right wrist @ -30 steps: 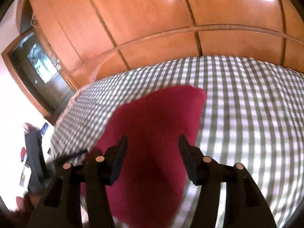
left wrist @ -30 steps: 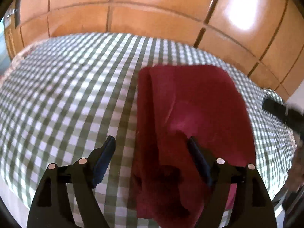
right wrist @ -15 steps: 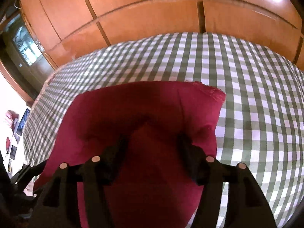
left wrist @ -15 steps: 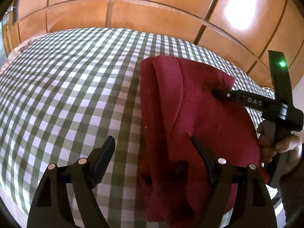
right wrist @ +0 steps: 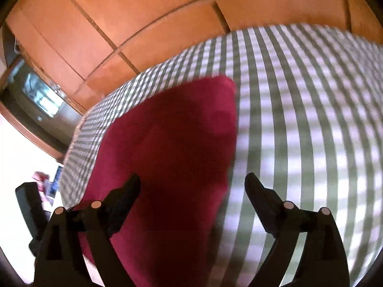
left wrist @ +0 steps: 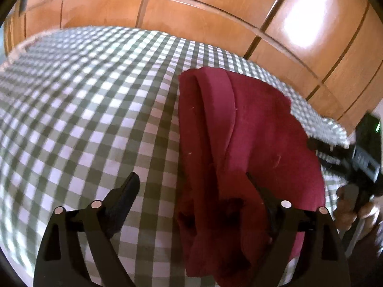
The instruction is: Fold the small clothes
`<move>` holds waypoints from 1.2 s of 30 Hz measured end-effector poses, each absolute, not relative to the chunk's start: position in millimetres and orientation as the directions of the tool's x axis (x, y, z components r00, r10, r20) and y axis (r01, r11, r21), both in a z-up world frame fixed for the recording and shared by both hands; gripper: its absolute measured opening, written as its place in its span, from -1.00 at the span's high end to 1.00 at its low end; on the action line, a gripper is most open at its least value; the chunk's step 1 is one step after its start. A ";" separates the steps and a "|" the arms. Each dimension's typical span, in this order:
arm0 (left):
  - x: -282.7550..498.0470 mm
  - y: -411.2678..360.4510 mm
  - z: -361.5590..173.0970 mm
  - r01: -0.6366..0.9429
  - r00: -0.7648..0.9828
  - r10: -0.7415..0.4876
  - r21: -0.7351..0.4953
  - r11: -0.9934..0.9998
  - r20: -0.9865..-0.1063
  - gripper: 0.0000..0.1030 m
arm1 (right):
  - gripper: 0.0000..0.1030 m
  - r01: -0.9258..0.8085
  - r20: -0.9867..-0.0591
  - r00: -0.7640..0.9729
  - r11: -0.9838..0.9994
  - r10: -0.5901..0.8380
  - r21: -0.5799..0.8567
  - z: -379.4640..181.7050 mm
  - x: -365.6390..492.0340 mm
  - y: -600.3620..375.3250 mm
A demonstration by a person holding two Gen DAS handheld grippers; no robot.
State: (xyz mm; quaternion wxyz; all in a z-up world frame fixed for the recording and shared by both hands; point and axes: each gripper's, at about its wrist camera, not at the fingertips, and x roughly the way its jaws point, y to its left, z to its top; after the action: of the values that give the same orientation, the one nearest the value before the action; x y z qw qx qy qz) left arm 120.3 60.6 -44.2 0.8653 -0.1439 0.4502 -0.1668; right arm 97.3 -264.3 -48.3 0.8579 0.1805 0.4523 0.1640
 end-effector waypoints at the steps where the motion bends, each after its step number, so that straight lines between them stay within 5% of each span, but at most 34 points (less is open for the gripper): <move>1: 120.7 64.1 -47.4 0.157 0.533 -0.438 -0.424 0.892 -0.724 -0.77 | -0.73 -0.114 -0.710 0.522 0.863 0.474 0.492 -53.4 93.4 -268.6; 5: 121.3 79.1 -57.2 0.168 0.501 -0.539 -0.534 0.828 -0.677 -0.81 | -0.72 -0.123 -0.676 0.467 0.799 0.570 0.589 -65.6 87.4 -272.2; 10: 121.5 90.9 -62.5 0.187 0.491 -0.619 -0.620 0.762 -0.613 -0.78 | -0.49 -0.146 -0.649 0.396 0.743 0.649 0.653 -79.3 98.8 -253.4; 14: 121.6 88.9 -61.5 0.225 0.442 -0.708 -0.696 0.681 -0.550 -0.30 | -0.05 -0.166 -0.658 0.402 0.757 0.637 0.632 -76.0 97.8 -244.0; 17: 118.5 73.3 -57.5 0.282 0.403 -0.747 -0.705 0.651 -0.528 -0.18 | 0.13 -0.207 -0.667 0.444 0.793 0.598 0.574 -58.2 85.8 -238.5; 26: 133.2 -30.0 -18.2 0.452 0.269 -0.851 -0.721 0.526 -0.452 -0.15 | 0.17 -0.184 -0.599 0.648 0.860 0.471 0.477 3.7 36.9 -308.5; 36: 160.3 -251.1 -3.5 0.629 0.037 -0.822 -0.626 0.461 -0.568 -0.15 | 0.13 0.141 -0.606 0.774 0.882 0.185 0.449 10.6 -9.1 -476.7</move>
State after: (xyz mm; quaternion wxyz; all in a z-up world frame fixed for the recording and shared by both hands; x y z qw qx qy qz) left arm 160.3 -251.1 -3.5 0.7128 -0.1025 0.4718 -0.5088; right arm -9.1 -476.7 10.6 0.9100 0.2423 0.3362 0.0122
